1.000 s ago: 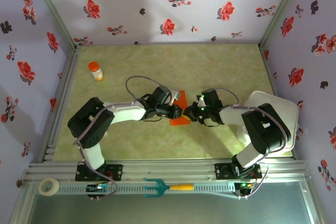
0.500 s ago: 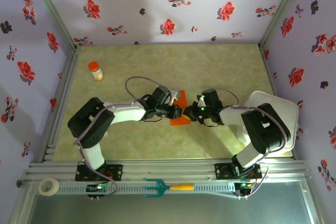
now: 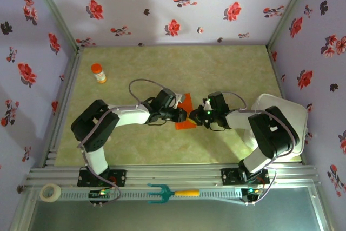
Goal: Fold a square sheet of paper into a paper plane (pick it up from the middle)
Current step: Fold the triangle a second time at the center of the table.
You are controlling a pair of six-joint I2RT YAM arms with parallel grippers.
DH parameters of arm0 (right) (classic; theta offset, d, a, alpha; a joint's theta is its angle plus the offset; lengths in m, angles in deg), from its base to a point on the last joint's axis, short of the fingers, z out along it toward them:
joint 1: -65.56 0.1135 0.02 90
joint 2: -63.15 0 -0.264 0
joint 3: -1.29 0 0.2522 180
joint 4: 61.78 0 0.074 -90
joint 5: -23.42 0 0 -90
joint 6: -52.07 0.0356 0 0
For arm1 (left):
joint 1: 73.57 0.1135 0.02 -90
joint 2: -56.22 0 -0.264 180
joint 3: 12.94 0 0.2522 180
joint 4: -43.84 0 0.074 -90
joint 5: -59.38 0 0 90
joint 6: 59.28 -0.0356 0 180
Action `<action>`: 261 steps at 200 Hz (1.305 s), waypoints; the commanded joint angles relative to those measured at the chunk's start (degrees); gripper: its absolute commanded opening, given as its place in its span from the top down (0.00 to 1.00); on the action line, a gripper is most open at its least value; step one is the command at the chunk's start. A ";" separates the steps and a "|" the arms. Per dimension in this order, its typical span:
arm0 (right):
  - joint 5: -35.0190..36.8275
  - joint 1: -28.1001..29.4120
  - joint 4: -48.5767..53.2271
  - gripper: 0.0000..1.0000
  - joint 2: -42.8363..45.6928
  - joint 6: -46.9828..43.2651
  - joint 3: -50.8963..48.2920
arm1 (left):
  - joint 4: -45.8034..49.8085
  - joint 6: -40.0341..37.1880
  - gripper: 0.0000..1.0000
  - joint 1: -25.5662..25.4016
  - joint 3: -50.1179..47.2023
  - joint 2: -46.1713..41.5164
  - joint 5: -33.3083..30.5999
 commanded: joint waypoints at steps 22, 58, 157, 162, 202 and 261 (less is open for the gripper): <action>-1.05 0.23 -0.93 0.92 -0.63 0.59 -0.53 | -0.47 -1.16 0.81 0.66 1.39 2.13 0.97; -1.18 0.19 -0.99 0.91 -0.61 0.59 -0.68 | -1.26 -0.81 0.81 0.80 1.71 2.62 1.88; -1.10 0.04 -0.63 0.91 -0.64 0.46 -0.69 | -1.08 -1.18 0.88 1.10 1.88 2.35 2.66; -1.03 0.02 -0.52 0.92 -0.69 0.42 -0.68 | -1.15 -1.08 0.88 1.09 1.77 2.24 2.65; -1.02 -0.07 -0.22 0.92 -0.73 0.32 -0.52 | -0.83 -1.16 0.81 1.16 1.40 1.18 2.68; -0.86 -0.07 0.04 0.91 -0.50 0.17 -0.54 | -0.29 -1.64 0.90 1.15 1.71 1.11 2.61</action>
